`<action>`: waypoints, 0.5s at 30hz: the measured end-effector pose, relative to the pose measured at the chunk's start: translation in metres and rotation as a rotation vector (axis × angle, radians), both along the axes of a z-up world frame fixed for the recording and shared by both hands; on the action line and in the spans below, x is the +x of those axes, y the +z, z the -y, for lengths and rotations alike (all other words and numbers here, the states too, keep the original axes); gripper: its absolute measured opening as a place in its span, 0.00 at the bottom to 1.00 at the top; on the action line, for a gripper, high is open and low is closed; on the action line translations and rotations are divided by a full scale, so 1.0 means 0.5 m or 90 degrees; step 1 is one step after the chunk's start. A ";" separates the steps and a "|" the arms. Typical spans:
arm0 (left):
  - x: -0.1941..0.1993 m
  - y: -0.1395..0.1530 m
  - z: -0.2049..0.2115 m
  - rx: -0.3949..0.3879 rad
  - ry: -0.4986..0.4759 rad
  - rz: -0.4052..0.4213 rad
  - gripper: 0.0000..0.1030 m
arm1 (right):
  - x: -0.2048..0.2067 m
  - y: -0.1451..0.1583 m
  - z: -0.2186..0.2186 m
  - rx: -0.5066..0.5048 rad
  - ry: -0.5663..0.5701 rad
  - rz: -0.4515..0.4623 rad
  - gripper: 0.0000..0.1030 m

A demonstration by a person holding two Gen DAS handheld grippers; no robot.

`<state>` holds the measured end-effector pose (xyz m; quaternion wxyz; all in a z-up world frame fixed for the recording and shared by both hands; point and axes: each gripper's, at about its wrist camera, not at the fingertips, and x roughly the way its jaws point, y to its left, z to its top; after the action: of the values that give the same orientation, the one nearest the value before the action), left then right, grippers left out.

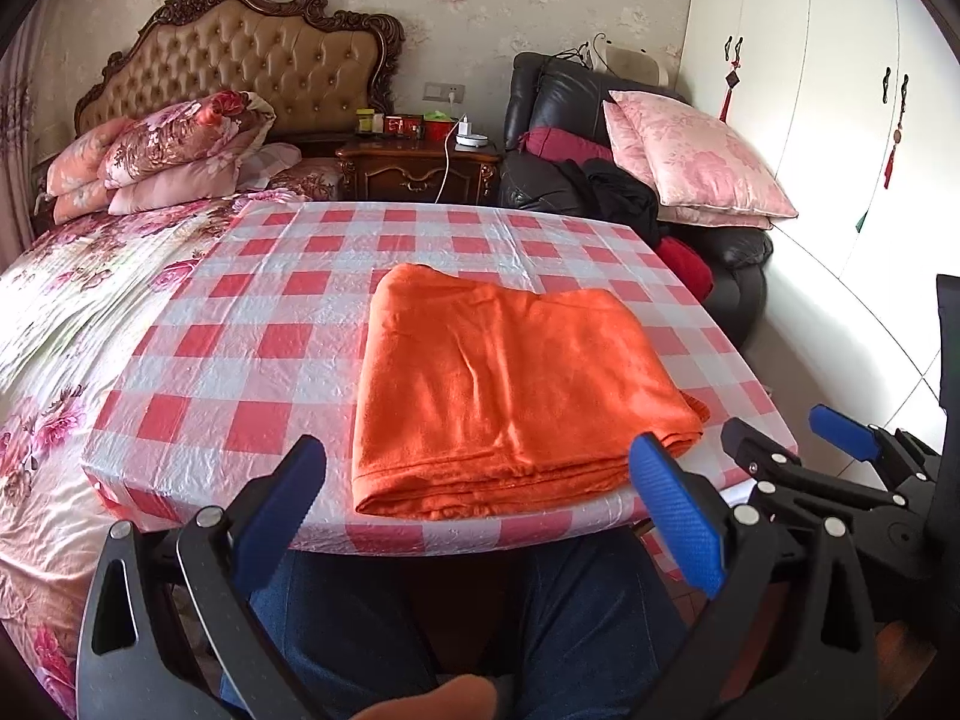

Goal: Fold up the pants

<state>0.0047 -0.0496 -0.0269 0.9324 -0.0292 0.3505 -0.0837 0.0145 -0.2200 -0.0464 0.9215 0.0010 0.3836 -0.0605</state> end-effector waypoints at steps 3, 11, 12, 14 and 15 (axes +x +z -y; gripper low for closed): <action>0.000 -0.001 0.000 -0.001 -0.004 0.001 0.98 | 0.000 0.000 0.000 0.001 0.001 0.000 0.76; 0.001 -0.002 0.002 -0.001 -0.005 0.000 0.98 | 0.000 0.000 0.001 0.002 0.002 0.000 0.76; 0.001 -0.001 0.002 -0.001 -0.005 0.000 0.98 | 0.000 0.000 0.001 0.002 0.001 -0.001 0.76; 0.001 -0.001 0.002 0.000 -0.005 0.001 0.98 | 0.000 0.001 0.001 0.003 0.001 0.000 0.76; 0.001 -0.001 0.003 0.000 -0.004 0.001 0.98 | 0.000 0.000 0.001 0.003 0.000 0.000 0.76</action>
<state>0.0052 -0.0509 -0.0276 0.9322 -0.0280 0.3501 -0.0869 0.0143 -0.2205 -0.0462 0.9215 0.0032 0.3839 -0.0593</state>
